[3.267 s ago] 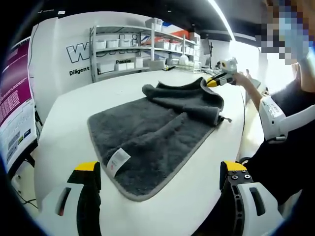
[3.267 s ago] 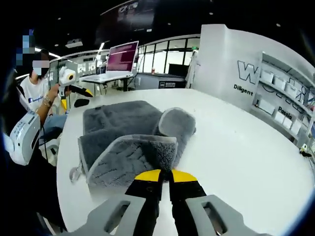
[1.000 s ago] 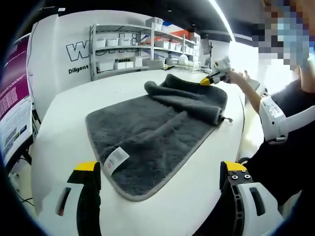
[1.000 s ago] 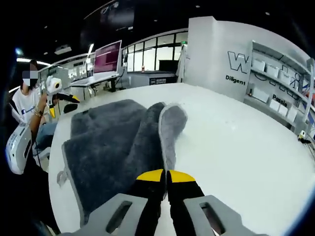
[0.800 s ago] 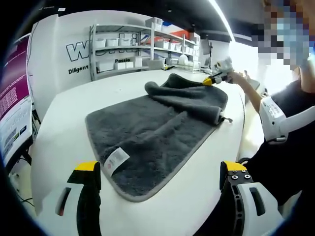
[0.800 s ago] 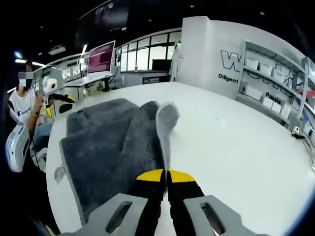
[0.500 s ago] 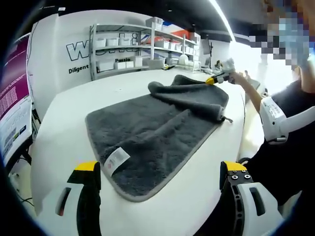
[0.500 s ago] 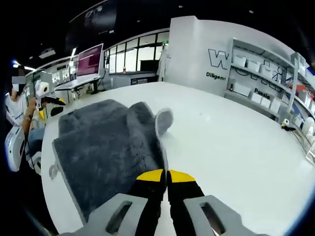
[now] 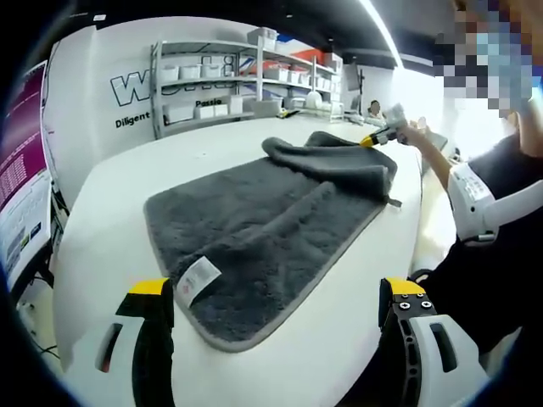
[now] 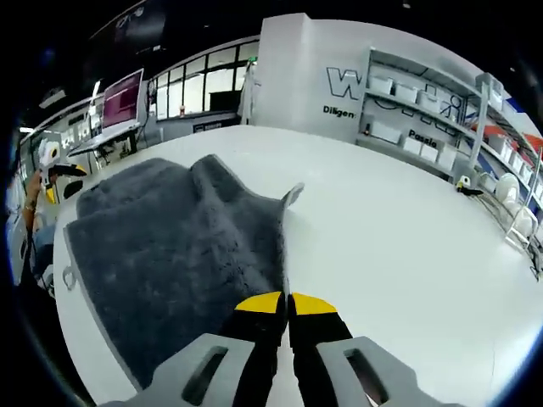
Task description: Open the folded towel by lifting each exposed corner and separating the folded layers until the towel lies flat within the target outline without major curled edges
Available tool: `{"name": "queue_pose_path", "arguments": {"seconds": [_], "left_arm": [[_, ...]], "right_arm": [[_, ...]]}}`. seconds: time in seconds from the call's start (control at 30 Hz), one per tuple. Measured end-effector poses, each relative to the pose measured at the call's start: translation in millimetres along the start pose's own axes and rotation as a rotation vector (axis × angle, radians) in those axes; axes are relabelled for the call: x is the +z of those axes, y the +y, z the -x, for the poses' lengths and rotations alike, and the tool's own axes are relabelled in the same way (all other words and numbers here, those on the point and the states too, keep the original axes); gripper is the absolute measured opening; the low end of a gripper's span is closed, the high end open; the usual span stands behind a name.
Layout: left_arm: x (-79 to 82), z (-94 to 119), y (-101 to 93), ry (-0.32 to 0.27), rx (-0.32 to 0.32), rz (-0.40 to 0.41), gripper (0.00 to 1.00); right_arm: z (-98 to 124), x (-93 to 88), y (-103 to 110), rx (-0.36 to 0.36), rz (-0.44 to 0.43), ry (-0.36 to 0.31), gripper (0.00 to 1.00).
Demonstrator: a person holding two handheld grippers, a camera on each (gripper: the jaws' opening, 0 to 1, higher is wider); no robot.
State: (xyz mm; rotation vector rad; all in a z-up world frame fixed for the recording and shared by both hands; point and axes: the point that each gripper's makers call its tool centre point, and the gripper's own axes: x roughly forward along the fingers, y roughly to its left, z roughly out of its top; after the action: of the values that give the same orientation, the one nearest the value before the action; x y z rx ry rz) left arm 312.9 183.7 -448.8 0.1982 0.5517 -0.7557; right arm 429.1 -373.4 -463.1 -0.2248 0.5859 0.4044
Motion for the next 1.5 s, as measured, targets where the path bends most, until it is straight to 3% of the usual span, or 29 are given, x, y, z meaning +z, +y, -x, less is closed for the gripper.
{"name": "queue_pose_path", "arguments": {"seconds": [0.4,0.83,1.1,1.5], "left_arm": [[0.2,2.8,2.8,0.001,-0.002,0.001,0.99],[0.4,5.8,3.5,-0.001,0.007,0.010,0.99],[-1.5,2.7,-0.3,0.002,0.013,0.015,0.99],[-2.1,2.5,-1.9,0.004,0.006,0.012,0.99]], "right_arm": [[6.2,-28.8,-37.3,-0.086,-0.035,0.061,0.00],[18.3,-47.4,-59.2,-0.142,-0.058,0.089,0.00],[32.3,-68.4,-81.2,-0.228,-0.050,0.139,0.00],[33.0,-78.7,-95.6,-0.260,-0.071,0.135,0.01]]}}
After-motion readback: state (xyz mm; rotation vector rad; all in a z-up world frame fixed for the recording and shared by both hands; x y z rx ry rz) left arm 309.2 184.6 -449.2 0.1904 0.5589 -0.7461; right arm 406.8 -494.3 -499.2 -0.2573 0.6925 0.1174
